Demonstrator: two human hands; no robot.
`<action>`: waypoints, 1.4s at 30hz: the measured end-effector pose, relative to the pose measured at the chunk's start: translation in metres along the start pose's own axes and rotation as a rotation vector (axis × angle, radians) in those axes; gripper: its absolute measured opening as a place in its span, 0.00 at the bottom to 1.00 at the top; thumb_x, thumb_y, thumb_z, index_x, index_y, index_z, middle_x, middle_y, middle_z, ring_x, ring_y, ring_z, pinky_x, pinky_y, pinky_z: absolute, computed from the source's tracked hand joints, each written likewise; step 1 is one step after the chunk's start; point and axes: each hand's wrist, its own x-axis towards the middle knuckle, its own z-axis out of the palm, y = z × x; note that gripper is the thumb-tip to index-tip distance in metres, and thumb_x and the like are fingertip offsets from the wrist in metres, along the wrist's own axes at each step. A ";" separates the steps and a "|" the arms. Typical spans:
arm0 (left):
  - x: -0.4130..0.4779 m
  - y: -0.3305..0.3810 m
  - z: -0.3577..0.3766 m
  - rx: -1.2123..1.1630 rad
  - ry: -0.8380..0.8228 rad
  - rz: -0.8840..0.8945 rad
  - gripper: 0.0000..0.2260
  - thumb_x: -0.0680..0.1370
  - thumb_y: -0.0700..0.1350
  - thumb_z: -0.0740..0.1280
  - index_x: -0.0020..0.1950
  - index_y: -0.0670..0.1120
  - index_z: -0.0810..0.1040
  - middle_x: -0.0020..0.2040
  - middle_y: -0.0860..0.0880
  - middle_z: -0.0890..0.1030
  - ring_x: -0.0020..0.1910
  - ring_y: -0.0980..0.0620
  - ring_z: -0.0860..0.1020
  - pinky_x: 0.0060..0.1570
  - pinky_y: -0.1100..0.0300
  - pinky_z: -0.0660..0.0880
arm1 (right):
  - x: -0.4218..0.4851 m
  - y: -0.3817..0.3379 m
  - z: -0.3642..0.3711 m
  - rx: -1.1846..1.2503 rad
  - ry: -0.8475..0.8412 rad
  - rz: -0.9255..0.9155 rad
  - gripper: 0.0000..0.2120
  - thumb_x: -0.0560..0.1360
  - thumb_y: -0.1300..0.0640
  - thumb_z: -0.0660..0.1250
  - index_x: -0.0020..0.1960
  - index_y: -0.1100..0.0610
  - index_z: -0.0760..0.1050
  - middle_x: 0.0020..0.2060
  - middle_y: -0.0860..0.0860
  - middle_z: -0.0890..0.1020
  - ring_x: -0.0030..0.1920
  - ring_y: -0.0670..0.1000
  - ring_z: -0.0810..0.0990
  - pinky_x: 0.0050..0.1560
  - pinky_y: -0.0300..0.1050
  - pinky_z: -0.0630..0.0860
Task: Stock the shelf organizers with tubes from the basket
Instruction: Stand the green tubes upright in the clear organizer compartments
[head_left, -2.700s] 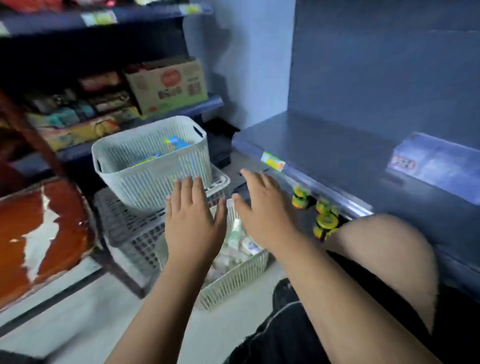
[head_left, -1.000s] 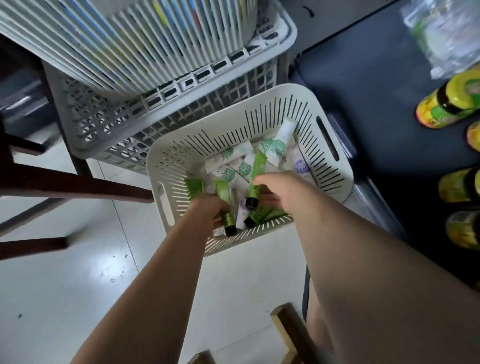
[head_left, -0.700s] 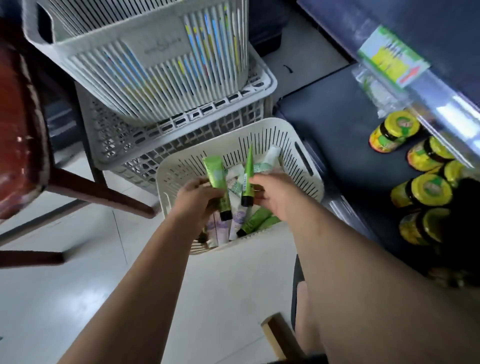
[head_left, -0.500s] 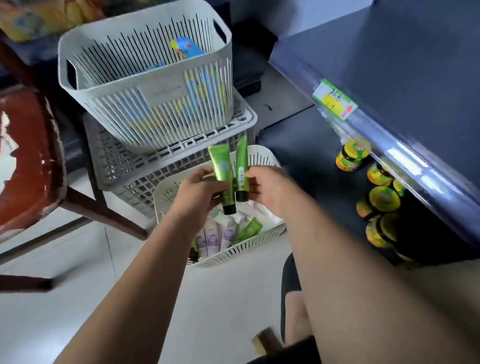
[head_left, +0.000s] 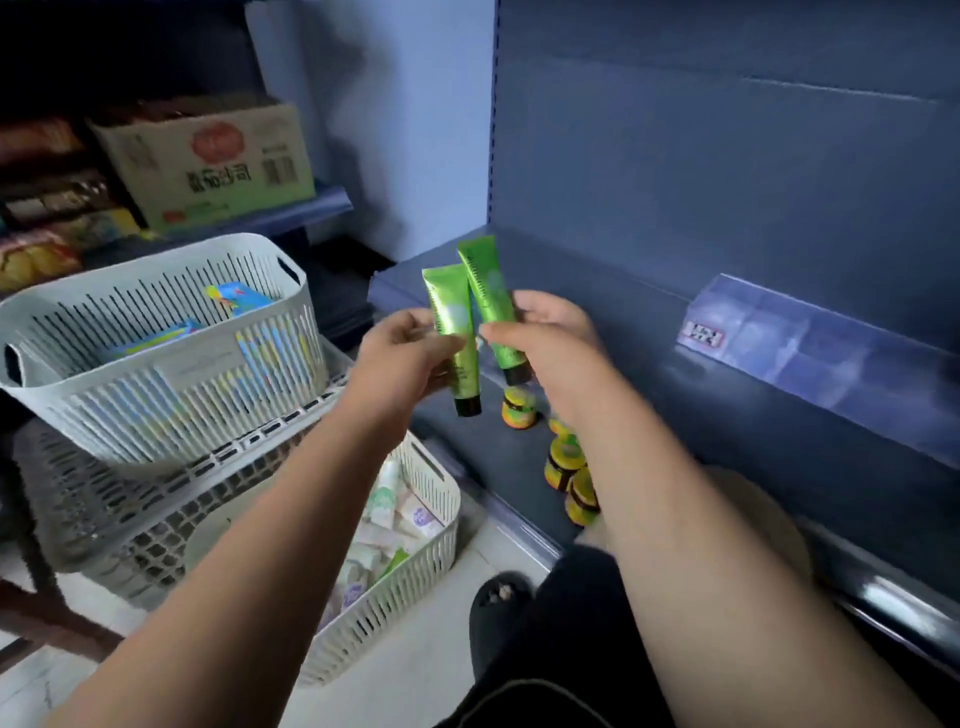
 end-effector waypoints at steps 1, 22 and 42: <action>0.000 0.005 0.016 0.012 -0.038 0.017 0.18 0.72 0.38 0.73 0.61 0.35 0.78 0.54 0.32 0.83 0.48 0.39 0.83 0.56 0.43 0.80 | -0.005 -0.007 -0.018 -0.013 0.051 -0.027 0.15 0.72 0.67 0.75 0.58 0.61 0.81 0.46 0.56 0.87 0.40 0.46 0.84 0.40 0.38 0.77; -0.110 0.000 0.353 -0.036 -0.719 0.329 0.11 0.75 0.31 0.72 0.55 0.41 0.80 0.44 0.55 0.85 0.43 0.57 0.82 0.50 0.60 0.80 | -0.261 -0.073 -0.348 -0.219 0.891 -0.270 0.11 0.72 0.63 0.77 0.44 0.52 0.77 0.32 0.45 0.80 0.37 0.49 0.78 0.44 0.48 0.77; -0.089 -0.068 0.428 0.100 -0.662 0.378 0.12 0.72 0.34 0.78 0.47 0.50 0.81 0.42 0.53 0.82 0.41 0.57 0.80 0.49 0.65 0.79 | -0.252 -0.040 -0.406 -0.411 1.027 -0.418 0.08 0.75 0.60 0.74 0.48 0.48 0.80 0.39 0.48 0.81 0.42 0.60 0.85 0.43 0.64 0.82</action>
